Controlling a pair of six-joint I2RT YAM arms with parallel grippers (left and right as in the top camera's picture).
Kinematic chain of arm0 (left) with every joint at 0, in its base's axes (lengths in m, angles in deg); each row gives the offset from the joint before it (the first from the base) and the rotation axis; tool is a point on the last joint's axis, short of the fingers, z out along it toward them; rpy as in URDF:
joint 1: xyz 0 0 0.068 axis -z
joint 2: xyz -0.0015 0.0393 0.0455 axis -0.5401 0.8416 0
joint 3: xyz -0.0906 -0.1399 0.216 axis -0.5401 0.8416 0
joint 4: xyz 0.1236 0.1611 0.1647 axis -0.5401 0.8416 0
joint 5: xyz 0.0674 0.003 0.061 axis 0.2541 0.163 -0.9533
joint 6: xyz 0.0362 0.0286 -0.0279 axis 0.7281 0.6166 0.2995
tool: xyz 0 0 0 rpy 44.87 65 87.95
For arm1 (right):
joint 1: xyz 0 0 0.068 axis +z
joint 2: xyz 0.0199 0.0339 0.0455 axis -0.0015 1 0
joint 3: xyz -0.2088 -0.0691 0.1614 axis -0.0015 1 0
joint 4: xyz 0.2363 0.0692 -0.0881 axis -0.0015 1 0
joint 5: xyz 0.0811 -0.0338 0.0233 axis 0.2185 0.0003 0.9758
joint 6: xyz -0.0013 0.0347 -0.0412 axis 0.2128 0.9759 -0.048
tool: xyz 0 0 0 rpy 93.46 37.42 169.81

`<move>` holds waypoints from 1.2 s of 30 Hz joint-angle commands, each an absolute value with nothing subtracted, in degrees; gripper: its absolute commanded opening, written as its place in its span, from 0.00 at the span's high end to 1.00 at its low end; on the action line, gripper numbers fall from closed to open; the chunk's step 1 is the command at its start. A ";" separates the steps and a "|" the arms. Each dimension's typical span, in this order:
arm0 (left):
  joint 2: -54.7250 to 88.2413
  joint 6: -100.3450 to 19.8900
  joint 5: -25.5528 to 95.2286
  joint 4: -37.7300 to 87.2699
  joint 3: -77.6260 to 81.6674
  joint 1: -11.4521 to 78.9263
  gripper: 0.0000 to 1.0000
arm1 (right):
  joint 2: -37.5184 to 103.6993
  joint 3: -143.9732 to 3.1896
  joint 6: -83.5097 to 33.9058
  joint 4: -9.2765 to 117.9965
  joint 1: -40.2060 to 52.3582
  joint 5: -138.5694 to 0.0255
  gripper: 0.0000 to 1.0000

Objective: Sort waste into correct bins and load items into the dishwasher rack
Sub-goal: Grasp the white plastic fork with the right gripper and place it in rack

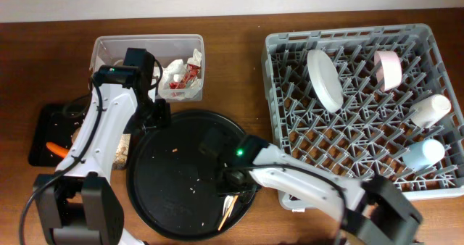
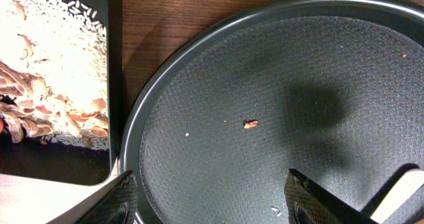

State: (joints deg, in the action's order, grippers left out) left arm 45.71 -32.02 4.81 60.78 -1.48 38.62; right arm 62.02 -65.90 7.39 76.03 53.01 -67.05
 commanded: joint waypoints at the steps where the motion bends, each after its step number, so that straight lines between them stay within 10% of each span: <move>1: 45.77 -31.50 4.24 60.45 -1.61 38.43 0.29 | 68.60 -66.14 11.15 75.05 53.54 -67.45 0.50; 6: 45.77 -31.50 4.24 59.58 -1.61 38.43 0.29 | 69.62 -62.03 13.32 71.42 53.54 -71.56 0.51; 10: 45.77 -31.50 4.24 59.60 -1.61 38.43 0.29 | 69.58 -61.73 13.21 70.17 53.41 -72.10 0.87; 13: 45.77 -31.50 4.24 59.60 -1.61 38.43 0.29 | 66.67 -63.36 11.15 73.39 51.37 -76.58 0.96; 26: 45.77 -31.50 4.24 59.60 -1.61 38.43 0.29 | 64.03 -63.87 8.03 73.17 49.34 -76.98 0.79; 28: 45.77 -31.50 4.24 59.60 -1.61 38.43 0.29 | 64.05 -63.82 7.46 73.17 49.34 -79.77 0.63; 36: 45.77 -31.50 4.24 59.60 -1.61 38.43 0.28 | 72.97 -63.80 6.74 72.12 49.34 -84.60 0.61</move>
